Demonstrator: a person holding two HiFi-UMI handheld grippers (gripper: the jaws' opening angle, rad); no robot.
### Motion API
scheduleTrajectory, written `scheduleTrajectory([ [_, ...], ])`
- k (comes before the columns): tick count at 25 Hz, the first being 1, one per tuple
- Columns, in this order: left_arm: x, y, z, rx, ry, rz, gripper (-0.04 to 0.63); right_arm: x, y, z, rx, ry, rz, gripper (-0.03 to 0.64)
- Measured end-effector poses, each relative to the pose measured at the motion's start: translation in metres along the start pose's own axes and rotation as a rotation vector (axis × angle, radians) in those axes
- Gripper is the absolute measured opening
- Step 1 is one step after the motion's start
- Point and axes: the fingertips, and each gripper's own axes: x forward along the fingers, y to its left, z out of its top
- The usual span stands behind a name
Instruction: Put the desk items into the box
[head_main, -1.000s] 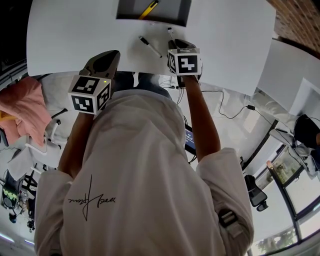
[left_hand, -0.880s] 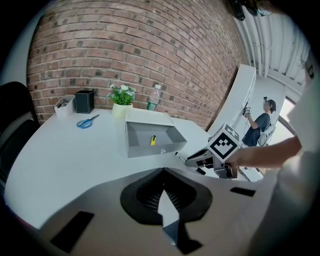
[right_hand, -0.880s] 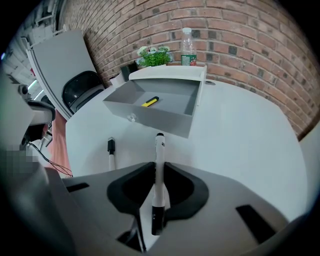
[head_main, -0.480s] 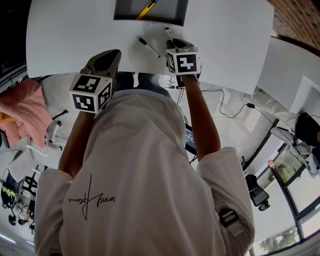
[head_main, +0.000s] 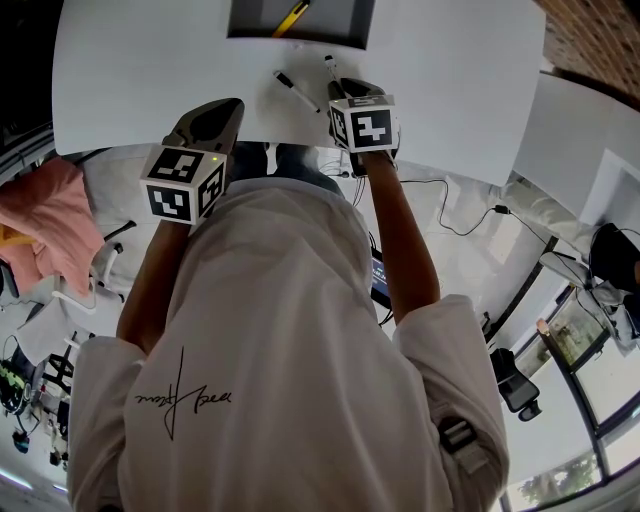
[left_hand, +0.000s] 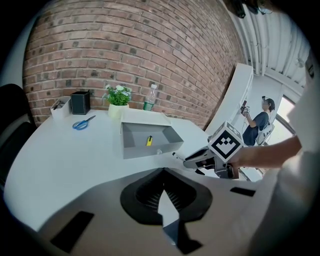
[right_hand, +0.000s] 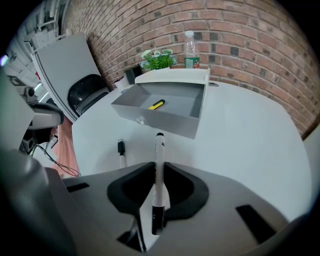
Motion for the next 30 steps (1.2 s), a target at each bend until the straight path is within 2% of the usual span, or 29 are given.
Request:
scheduleTrajectory([
  [30,0.004,-0.003,0.002,0.024,0.0,-0.031,0.005,-0.036,0.024,0.017,-0.012,-0.04,0.046,0.081],
])
